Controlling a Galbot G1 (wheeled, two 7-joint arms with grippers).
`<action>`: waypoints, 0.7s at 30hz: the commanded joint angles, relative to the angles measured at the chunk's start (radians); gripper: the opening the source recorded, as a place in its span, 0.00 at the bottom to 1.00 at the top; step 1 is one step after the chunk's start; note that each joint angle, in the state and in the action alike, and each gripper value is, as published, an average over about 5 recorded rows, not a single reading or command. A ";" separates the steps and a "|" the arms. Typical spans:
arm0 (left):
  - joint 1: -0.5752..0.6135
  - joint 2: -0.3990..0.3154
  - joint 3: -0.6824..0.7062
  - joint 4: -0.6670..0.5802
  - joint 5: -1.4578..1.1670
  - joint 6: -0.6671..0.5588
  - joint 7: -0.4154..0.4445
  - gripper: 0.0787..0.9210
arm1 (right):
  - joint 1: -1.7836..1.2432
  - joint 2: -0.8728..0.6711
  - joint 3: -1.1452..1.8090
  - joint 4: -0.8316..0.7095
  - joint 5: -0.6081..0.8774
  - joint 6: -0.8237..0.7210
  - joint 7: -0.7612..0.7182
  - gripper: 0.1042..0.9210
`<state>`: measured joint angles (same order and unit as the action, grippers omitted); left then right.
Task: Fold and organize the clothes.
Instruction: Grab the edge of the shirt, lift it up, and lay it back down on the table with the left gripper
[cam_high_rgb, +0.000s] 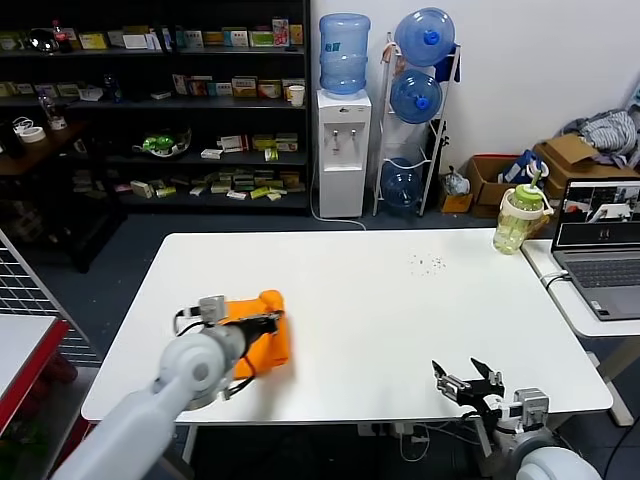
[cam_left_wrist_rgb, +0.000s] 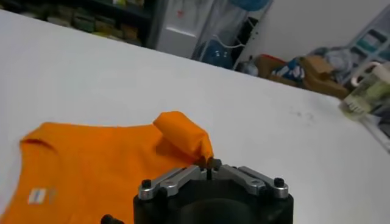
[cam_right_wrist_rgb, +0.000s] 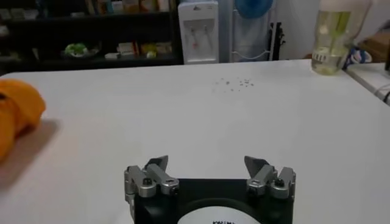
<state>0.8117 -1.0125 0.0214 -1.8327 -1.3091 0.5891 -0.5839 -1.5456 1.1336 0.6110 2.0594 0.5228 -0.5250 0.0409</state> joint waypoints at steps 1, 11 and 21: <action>-0.215 -0.360 0.184 0.258 0.061 0.010 -0.048 0.02 | -0.050 0.026 0.050 0.010 -0.012 -0.001 0.001 0.88; -0.196 -0.435 0.205 0.286 0.111 0.004 -0.050 0.02 | -0.046 0.020 0.045 0.005 -0.009 0.003 -0.002 0.88; -0.201 -0.490 0.215 0.324 0.158 0.003 -0.025 0.02 | -0.042 0.012 0.052 0.003 -0.005 0.043 -0.027 0.88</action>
<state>0.6358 -1.4186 0.2120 -1.5615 -1.1910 0.5918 -0.6203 -1.5822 1.1438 0.6549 2.0647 0.5212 -0.5154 0.0316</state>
